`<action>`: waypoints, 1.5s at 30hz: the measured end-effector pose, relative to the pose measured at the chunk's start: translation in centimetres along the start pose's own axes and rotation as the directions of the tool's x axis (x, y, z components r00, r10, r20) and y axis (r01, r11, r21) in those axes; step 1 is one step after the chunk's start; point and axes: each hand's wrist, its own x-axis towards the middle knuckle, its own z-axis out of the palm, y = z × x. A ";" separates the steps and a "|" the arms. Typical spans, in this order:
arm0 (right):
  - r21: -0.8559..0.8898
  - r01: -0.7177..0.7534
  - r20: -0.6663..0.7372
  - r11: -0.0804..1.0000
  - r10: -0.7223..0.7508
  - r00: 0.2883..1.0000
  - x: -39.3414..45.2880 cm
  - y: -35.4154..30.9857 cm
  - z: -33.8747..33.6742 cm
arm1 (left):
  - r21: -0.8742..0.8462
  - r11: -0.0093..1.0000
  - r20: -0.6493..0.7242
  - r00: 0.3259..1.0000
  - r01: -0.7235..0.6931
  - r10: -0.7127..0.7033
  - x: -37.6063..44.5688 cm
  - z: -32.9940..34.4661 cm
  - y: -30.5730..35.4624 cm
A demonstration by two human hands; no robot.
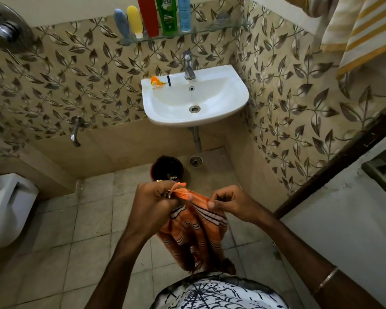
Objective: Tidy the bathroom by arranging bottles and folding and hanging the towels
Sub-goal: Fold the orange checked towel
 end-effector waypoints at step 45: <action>-0.040 0.106 -0.018 0.994 -0.106 0.994 0.2 -1.5 1.8 | 0.174 0.985 0.285 0.958 -0.005 -0.045 -1.4 0.7 -1.5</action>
